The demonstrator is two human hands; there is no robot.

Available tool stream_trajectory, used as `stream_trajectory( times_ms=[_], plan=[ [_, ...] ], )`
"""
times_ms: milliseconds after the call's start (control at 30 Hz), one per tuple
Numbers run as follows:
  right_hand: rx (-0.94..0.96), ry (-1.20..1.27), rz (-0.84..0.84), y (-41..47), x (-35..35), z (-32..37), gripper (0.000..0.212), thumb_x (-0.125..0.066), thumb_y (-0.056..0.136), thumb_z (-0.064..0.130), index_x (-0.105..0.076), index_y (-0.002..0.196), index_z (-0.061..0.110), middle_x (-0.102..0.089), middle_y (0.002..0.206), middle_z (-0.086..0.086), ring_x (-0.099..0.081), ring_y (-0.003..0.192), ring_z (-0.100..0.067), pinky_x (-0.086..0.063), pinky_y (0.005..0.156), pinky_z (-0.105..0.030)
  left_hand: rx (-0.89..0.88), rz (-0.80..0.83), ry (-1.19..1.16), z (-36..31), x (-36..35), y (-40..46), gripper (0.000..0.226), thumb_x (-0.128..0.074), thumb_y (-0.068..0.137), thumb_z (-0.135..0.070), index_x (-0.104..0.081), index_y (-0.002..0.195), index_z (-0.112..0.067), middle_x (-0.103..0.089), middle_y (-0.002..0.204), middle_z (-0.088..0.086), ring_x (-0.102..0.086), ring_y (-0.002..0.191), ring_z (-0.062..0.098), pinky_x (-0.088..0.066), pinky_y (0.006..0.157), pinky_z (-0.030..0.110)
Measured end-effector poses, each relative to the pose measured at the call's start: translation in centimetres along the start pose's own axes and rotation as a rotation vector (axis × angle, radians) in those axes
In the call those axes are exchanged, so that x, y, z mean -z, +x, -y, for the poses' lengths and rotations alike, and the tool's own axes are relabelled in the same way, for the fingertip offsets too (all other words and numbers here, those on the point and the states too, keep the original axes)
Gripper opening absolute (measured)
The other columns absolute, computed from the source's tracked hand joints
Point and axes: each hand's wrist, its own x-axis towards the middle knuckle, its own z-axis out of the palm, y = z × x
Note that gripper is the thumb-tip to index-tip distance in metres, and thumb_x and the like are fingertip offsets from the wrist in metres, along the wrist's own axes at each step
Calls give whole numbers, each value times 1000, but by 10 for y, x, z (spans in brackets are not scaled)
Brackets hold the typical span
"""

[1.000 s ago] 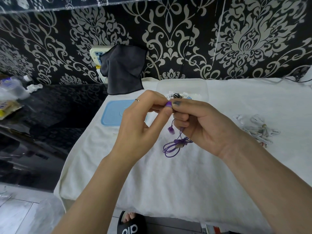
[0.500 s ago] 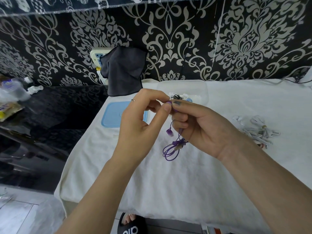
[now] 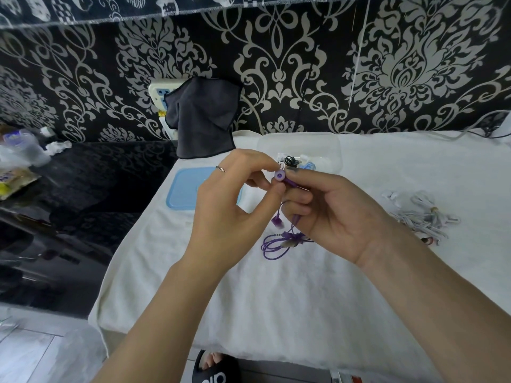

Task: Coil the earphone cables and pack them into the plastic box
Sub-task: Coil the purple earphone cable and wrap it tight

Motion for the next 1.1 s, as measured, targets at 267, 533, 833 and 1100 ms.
stream_trajectory(
  times_ms=[267, 533, 833, 1100],
  plan=[
    [-41, 15, -6, 0, 1, 0, 2, -60, 88, 6, -59, 90, 5, -63, 74, -3, -35, 46, -5, -30, 45, -16, -51, -21, 24, 2, 0, 1, 10, -72, 89, 3, -70, 97, -3, -66, 95, 5, -62, 80, 13, -48, 77, 19],
    [-38, 81, -11, -1, 0, -2, 7, -62, 85, 4, -62, 78, 5, -62, 73, -4, -32, 49, -4, -29, 46, -17, -97, -28, 40, 2, -2, 1, 6, -72, 89, 6, -70, 93, 1, -67, 93, 7, -61, 85, 9, -50, 76, 21],
    [41, -22, -90, 6, 8, 4, 9, -56, 95, 6, -59, 87, 8, -64, 80, -3, -37, 51, -5, -30, 48, -16, 397, 220, -199, 12, -4, -2, 30, -62, 84, -20, -57, 113, -19, -67, 109, -3, -66, 100, 16, -53, 95, 38],
    [97, 59, -135, 8, 12, 11, 12, -57, 94, 3, -61, 82, 5, -64, 81, -7, -39, 53, -7, -31, 52, -18, 613, 756, -37, 31, -21, -18, 30, -76, 88, -33, -59, 113, -31, -69, 106, -13, -70, 88, 9, -58, 81, 32]
  ],
)
